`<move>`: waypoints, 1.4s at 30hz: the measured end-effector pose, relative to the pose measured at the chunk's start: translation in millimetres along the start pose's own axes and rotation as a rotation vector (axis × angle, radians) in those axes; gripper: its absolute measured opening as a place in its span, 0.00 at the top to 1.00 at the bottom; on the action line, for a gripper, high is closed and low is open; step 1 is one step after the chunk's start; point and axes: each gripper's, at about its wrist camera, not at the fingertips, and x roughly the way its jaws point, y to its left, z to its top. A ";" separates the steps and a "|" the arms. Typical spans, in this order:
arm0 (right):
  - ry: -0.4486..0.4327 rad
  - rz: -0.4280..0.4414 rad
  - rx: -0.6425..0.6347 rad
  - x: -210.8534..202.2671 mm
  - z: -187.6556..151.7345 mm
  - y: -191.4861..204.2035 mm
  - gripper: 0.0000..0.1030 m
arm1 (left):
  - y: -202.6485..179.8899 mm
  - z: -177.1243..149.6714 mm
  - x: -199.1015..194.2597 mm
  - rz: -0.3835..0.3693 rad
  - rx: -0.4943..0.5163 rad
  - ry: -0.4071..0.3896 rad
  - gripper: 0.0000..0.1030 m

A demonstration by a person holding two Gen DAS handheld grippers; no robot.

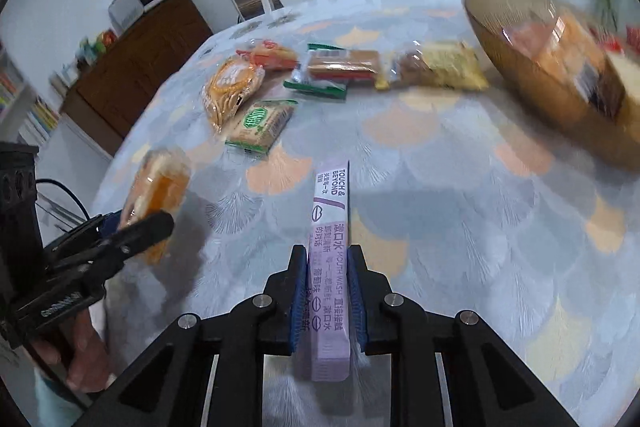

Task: Organize snacks
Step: 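Carry both packs over the amber bowl and open both tools to release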

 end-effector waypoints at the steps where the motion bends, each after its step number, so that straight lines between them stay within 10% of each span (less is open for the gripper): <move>1: -0.001 0.016 0.011 -3.7 -2.1 -3.2 0.81 | -8.6 3.3 -3.0 0.002 0.024 -0.008 0.54; 13: -0.125 -0.025 -0.002 -60.7 -4.3 -16.8 0.83 | -78.6 27.5 -1.5 0.034 0.219 -0.040 0.54; 18: 0.003 0.029 -0.010 -44.1 -13.9 -32.1 0.82 | -85.5 25.4 3.1 0.029 0.235 -0.030 0.54; 22: 0.082 0.045 -0.017 -18.4 -24.0 -29.8 0.46 | -81.0 22.8 8.3 0.030 0.216 -0.003 0.54; 29: 0.051 -0.201 -0.169 -1.0 -21.7 5.6 0.82 | -74.0 24.8 8.4 0.070 0.194 -0.002 0.54; 35: 0.013 0.039 -0.045 -34.7 -12.4 -13.9 0.82 | -71.1 43.7 -2.3 0.057 0.188 -0.037 0.54; 42: -0.187 0.000 0.022 -117.3 12.6 -43.7 0.82 | -99.9 81.6 -2.0 -0.003 0.253 -0.088 0.54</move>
